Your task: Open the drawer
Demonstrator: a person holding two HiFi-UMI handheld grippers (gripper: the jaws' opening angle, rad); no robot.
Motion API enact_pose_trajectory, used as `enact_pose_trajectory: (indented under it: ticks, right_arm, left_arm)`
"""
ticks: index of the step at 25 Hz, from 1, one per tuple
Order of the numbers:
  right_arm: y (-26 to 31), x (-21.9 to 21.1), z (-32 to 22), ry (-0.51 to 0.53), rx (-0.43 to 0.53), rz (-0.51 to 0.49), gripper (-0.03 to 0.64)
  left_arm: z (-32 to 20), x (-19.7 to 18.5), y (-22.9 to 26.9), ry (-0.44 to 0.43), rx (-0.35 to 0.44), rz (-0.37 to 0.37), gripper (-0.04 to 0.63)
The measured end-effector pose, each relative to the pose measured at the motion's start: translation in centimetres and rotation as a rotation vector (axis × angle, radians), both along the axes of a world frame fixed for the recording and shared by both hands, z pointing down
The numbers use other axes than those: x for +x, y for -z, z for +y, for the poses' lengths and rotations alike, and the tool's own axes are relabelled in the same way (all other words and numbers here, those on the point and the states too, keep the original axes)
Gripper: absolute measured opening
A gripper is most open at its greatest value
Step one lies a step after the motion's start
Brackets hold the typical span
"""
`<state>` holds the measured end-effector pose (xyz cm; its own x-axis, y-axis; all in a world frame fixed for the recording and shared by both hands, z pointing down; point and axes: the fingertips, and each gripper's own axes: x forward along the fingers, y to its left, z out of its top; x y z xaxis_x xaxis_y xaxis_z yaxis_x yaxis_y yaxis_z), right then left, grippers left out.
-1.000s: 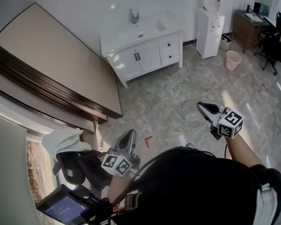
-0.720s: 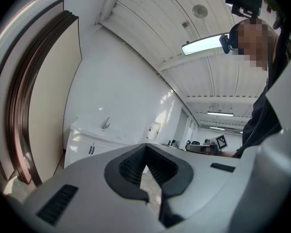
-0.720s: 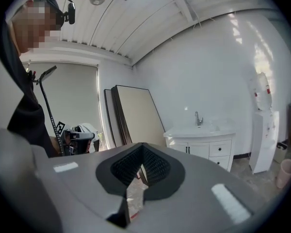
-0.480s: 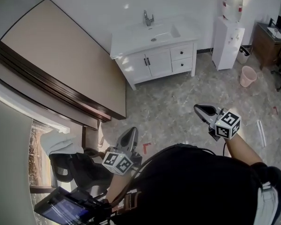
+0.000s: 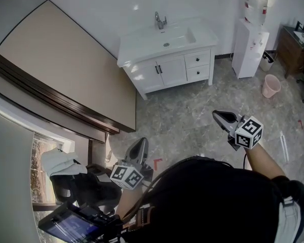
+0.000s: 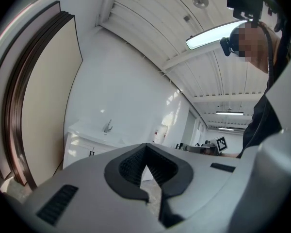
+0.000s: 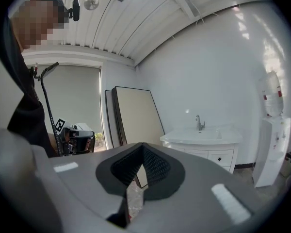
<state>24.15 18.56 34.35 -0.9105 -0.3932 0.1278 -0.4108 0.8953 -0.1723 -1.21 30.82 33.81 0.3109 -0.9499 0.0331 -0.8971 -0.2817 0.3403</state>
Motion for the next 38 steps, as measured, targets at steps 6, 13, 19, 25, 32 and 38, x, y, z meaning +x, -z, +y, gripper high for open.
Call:
enact_pose_trajectory:
  ticks: [6, 13, 19, 25, 32, 38]
  right_arm:
    - [0.3, -3.2, -4.3, -0.063, 0.004, 0.006, -0.006]
    - [2.9, -10.0, -8.7, -0.132, 0.028, 0.001, -0.006]
    - [3.5, -16.5, -12.1, -0.183, 0.04, 0.001, -0.006]
    - [3.6, -21.7, -14.9, -0.202, 0.031, 0.001, -0.006]
    - [3.3, -23.6, -19.6, -0.195, 0.012, 0.012, -0.006]
    - [2.5, -24.5, -26.1, -0.138, 0.018, 0.003, -0.006]
  left_arm:
    - [-5.4, -3.8, 0.1, -0.035, 0.016, 0.029, -0.009]
    - [-11.7, -11.4, 2.7, -0.102, 0.027, 0.01, -0.009]
    - [-15.6, -18.7, 2.5, -0.137, 0.044, 0.012, -0.009]
    - [-18.4, -25.3, 2.5, -0.118, 0.055, -0.011, -0.009]
    - [-22.2, -28.2, 2.6, -0.088, 0.045, -0.01, -0.009]
    - [-26.9, -28.8, 2.3, -0.027, 0.046, -0.024, -0.009]
